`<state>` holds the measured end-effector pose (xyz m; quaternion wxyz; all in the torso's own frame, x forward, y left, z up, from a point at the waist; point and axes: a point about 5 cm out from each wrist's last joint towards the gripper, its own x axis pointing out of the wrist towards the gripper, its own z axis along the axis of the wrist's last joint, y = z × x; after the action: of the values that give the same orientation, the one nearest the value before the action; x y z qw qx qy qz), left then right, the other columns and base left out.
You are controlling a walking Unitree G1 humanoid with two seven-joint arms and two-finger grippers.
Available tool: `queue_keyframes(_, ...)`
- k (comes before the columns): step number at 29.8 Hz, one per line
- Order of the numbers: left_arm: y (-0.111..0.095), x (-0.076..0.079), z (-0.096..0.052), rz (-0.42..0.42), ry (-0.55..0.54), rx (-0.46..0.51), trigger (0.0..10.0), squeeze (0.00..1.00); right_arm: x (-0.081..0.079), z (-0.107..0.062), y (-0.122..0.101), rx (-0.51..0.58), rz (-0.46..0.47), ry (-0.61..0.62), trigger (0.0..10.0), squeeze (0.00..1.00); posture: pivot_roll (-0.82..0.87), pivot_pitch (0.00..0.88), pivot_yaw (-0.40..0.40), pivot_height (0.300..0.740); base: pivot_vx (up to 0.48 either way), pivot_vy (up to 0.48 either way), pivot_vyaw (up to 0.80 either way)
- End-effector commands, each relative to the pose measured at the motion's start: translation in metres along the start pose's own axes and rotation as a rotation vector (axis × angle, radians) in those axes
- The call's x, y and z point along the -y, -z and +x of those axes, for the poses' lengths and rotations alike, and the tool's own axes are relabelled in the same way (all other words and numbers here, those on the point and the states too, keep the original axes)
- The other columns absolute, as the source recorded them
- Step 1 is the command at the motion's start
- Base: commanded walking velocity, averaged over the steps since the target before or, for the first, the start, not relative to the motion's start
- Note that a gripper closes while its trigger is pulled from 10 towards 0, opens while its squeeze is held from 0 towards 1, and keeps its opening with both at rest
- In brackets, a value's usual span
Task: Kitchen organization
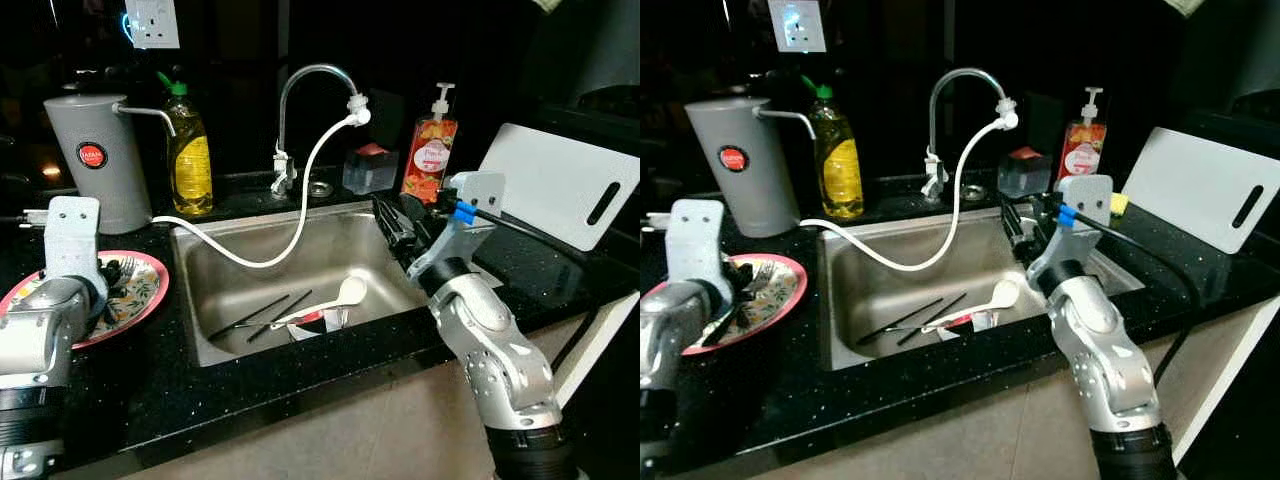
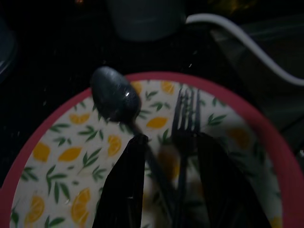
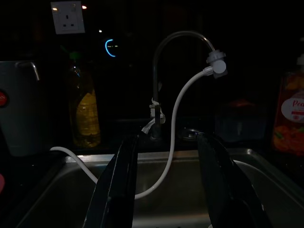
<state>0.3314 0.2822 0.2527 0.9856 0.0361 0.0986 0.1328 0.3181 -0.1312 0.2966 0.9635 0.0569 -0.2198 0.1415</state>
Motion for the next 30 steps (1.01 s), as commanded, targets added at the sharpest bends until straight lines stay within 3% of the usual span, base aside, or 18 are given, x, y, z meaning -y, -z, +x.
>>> queue_keyframes(1,-0.002,-0.006,0.002,-0.007,-0.014,-0.013,10.0,0.0,0.001,0.002,0.002,-0.014,0.01,0.009,10.0,0.0,-0.01,0.04,-0.031,0.74,0.0,0.0,0.0)
queue_keyframes(10,0.002,0.01,0.013,-0.014,0.075,-0.031,10.0,0.0,-0.002,0.003,0.002,-0.008,0.019,0.006,10.0,0.0,-0.02,0.001,-0.038,0.74,0.0,0.0,0.0)
queue_keyframes(30,0.028,0.002,0.019,-0.042,0.124,-0.154,10.0,0.0,-0.006,0.004,0.002,0.0,0.026,-0.007,10.0,0.0,-0.04,0.005,-0.016,0.74,0.0,0.0,0.0)
